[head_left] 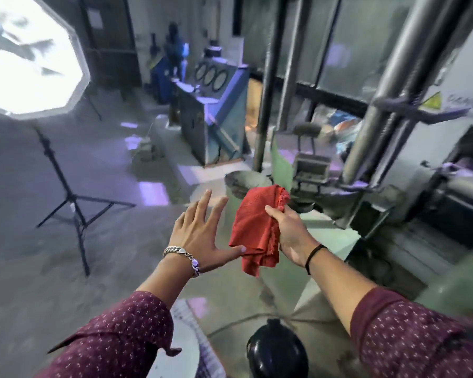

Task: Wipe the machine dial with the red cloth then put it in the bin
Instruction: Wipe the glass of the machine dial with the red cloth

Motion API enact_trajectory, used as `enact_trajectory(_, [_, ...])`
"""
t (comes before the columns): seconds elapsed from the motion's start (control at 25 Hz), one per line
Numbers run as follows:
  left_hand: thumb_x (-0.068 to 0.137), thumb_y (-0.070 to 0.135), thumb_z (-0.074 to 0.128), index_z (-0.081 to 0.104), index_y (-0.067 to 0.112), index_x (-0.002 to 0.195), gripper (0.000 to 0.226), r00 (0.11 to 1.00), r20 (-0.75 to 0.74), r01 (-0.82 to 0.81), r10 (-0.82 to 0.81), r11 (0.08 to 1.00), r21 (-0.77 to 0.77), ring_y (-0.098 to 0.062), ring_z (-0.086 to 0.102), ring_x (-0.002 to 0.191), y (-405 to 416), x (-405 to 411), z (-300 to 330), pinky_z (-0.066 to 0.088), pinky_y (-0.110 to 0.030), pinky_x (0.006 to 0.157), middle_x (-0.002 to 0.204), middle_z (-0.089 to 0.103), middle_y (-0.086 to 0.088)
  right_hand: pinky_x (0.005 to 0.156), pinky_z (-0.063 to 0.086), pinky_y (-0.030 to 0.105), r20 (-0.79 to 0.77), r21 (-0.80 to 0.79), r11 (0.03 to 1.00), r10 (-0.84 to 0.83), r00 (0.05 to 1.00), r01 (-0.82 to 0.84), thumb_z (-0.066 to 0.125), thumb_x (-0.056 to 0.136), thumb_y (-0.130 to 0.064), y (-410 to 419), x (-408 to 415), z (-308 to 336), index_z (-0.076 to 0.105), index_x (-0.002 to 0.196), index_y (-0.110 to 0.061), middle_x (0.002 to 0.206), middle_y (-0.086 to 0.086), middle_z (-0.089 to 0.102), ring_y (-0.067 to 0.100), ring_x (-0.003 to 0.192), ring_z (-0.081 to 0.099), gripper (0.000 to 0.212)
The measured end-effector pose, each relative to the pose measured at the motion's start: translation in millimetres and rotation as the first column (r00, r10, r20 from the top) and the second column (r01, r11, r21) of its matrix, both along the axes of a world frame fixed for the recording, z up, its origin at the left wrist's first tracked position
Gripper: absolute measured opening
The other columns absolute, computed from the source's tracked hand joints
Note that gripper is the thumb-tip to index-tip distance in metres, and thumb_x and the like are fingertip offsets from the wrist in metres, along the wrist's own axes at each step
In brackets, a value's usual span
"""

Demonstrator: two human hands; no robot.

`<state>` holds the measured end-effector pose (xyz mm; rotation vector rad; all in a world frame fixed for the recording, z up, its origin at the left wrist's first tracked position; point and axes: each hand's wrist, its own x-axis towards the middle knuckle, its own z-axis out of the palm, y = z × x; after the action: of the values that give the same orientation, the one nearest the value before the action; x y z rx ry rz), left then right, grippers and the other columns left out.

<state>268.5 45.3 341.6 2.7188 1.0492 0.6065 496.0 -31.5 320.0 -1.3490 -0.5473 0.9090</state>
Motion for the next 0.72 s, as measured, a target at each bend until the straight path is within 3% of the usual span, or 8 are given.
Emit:
enact_trajectory(0.28, [0.055, 0.112, 0.055, 0.01, 0.049, 0.171, 0.14, 0.968, 0.07, 0.222, -0.242, 0.95, 0.221, -0.034, 0.021, 0.165, -84, 132, 128, 0.03, -0.059, 0.13, 0.185, 0.003, 0.0, 0.097, 0.067, 0.044, 0.226, 0.168, 0.963, -0.246, 0.942, 0.211, 0.076, 0.103, -0.006, -145, 125, 128, 0.075, 0.12, -0.019, 0.11, 0.004, 0.088, 0.034, 0.113, 0.082, 0.022])
enact_trajectory(0.48, [0.058, 0.106, 0.063, 0.013, 0.051, 0.17, 0.135, 0.917, 0.087, 0.35, -0.39, 0.89, 0.293, -0.033, 0.023, 0.163, -170, 224, 182, 0.033, -0.061, 0.127, 0.183, 0.006, 0.004, 0.108, 0.062, 0.052, 0.277, 0.224, 0.902, -0.422, 0.863, 0.369, 0.076, 0.104, -0.009, -280, 203, 185, 0.074, 0.124, -0.022, 0.121, 0.008, 0.086, 0.031, 0.115, 0.082, 0.025])
enact_trajectory(0.72, [0.06, 0.105, 0.059, 0.011, 0.048, 0.172, 0.135, 0.84, 0.063, 0.485, -0.539, 0.798, 0.356, -0.035, 0.022, 0.164, -295, 323, 221, 0.029, -0.059, 0.128, 0.184, 0.005, 0.0, 0.102, 0.063, 0.039, 0.291, 0.289, 0.808, -0.584, 0.758, 0.513, 0.068, 0.108, -0.003, -454, 276, 227, 0.073, 0.127, -0.026, 0.116, -0.005, 0.088, 0.015, 0.107, 0.083, 0.031])
